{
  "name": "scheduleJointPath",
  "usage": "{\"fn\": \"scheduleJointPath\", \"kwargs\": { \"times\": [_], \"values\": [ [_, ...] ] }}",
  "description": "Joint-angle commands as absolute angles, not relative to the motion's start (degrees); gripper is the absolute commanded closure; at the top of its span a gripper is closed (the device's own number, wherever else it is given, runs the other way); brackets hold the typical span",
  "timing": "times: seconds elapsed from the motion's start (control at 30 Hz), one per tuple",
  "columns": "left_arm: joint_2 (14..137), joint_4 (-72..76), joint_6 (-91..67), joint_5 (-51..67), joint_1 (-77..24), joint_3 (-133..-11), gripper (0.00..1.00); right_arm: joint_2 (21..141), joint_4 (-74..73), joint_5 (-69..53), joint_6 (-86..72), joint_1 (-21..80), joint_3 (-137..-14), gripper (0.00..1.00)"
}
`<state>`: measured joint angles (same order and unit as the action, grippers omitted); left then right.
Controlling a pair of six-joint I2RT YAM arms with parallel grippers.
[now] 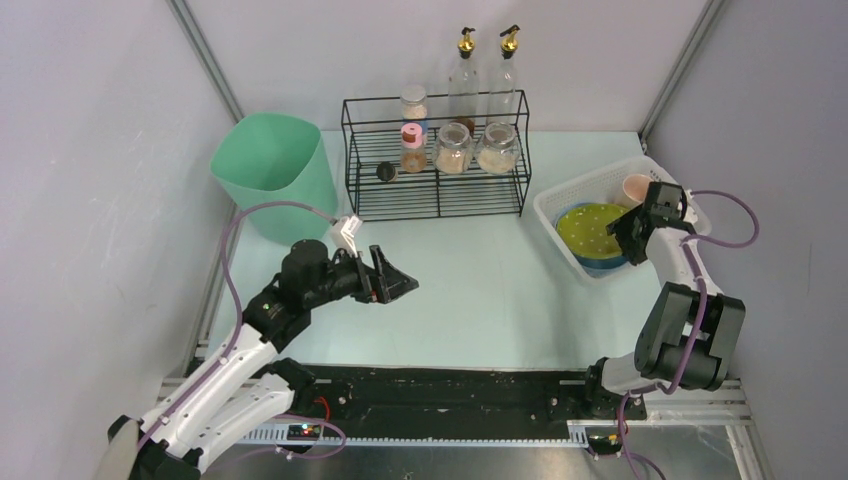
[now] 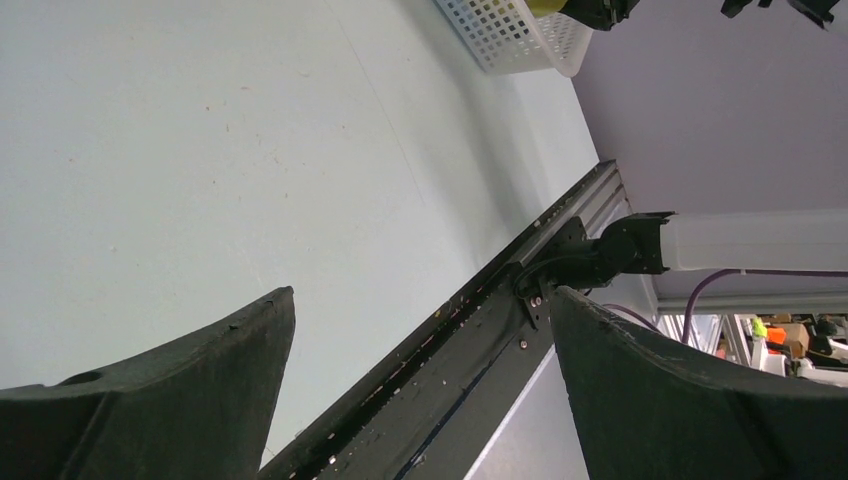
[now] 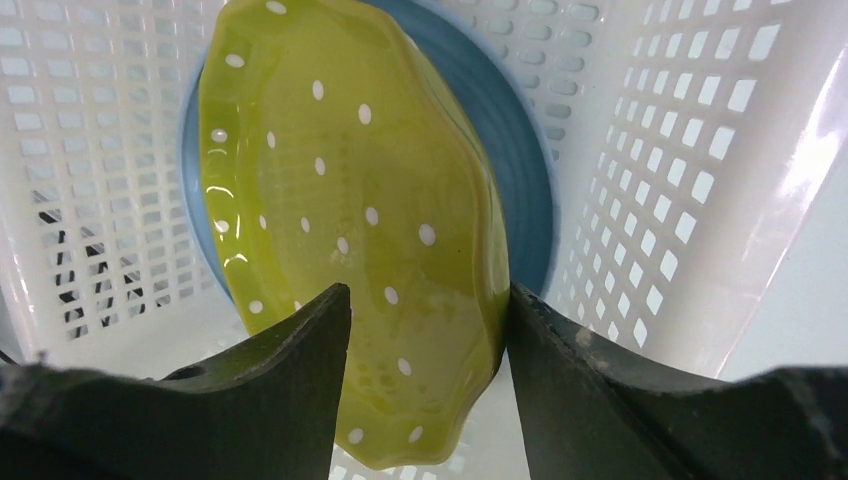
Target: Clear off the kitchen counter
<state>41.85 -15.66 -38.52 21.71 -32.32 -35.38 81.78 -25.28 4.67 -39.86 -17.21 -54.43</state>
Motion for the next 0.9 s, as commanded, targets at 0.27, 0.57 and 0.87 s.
{"fn": "scheduleJointPath", "kwargs": {
  "times": [0.27, 0.57, 0.87],
  "values": [
    [39.10, -14.59, -37.63, 23.89, -32.03, -35.21, 0.00, 79.36, -34.19, 7.68, -33.78, -16.08, -61.20, 0.39],
    [38.31, -14.65, -37.70, 24.38, -32.04, -35.07, 0.00, 76.35, -39.78, 8.36, -33.01, -14.15, -64.66, 0.39],
    [37.98, -14.60, -37.73, 23.57, -32.08, -34.64, 0.00, 68.09, -40.79, 9.34, -32.98, -8.97, -64.78, 0.40]
  ]
}}
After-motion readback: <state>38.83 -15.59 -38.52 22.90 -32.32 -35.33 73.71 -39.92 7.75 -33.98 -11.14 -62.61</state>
